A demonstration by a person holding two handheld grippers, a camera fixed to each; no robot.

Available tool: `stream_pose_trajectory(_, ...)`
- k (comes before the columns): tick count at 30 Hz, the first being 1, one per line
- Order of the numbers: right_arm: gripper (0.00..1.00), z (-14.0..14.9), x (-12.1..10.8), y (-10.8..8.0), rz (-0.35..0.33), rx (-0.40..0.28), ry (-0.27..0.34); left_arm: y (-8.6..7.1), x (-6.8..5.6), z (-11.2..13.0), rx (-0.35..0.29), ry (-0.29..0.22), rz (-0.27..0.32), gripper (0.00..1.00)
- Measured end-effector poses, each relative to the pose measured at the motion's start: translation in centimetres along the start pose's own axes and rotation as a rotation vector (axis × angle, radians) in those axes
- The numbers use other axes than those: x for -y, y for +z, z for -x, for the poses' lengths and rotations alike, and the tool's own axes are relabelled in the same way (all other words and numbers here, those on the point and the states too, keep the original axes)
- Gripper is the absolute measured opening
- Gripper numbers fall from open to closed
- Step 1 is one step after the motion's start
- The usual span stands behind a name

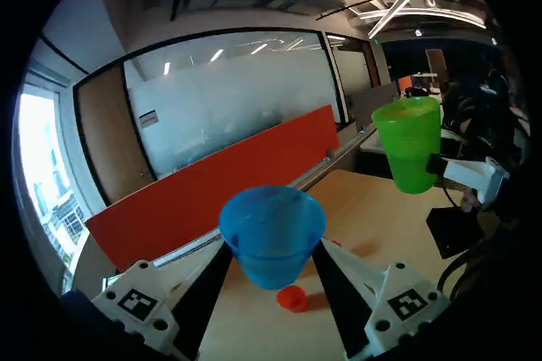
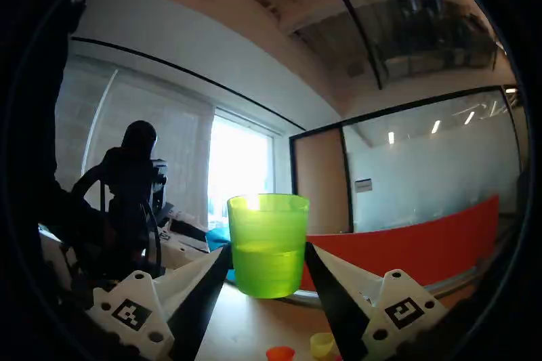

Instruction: Pour water

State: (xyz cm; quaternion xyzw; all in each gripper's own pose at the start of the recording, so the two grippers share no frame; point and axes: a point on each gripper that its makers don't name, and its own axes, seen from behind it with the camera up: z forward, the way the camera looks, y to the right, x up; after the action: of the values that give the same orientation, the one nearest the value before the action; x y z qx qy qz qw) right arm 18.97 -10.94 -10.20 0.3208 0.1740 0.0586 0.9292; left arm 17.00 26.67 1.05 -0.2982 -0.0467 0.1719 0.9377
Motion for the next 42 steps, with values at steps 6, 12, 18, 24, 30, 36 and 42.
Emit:
stream_pose_trajectory(6,0.81,-0.5,0.4,-0.1,-0.001,-0.010,-0.001,-0.4,0.0,2.8,0.021,-0.084,-0.009,0.81)
stream_pose_trajectory(12,0.81,-0.9,0.8,-0.2,-0.002,-0.018,-0.002,-0.3,-0.3,6.3,0.053,-0.162,-0.014,0.81)
stream_pose_trajectory(18,0.81,-1.3,1.2,-0.2,-0.004,-0.026,-0.003,-0.2,0.2,10.1,0.070,-0.237,-0.050,0.81)
stream_pose_trajectory(24,0.81,-1.5,1.4,-0.1,-0.002,-0.036,-0.001,0.3,-0.1,13.7,0.094,-0.283,-0.071,0.80)
stream_pose_trajectory(30,0.81,-1.7,1.5,-0.1,0.001,-0.046,0.007,1.1,-0.9,16.5,0.119,-0.296,-0.068,0.81)
stream_pose_trajectory(36,0.81,-1.7,1.5,0.0,0.006,-0.047,0.003,1.9,-1.9,19.7,0.145,-0.314,-0.064,0.80)
stream_pose_trajectory(42,0.81,-1.4,1.6,0.2,0.004,-0.051,-0.006,2.5,-2.5,23.2,0.176,-0.331,-0.062,0.81)
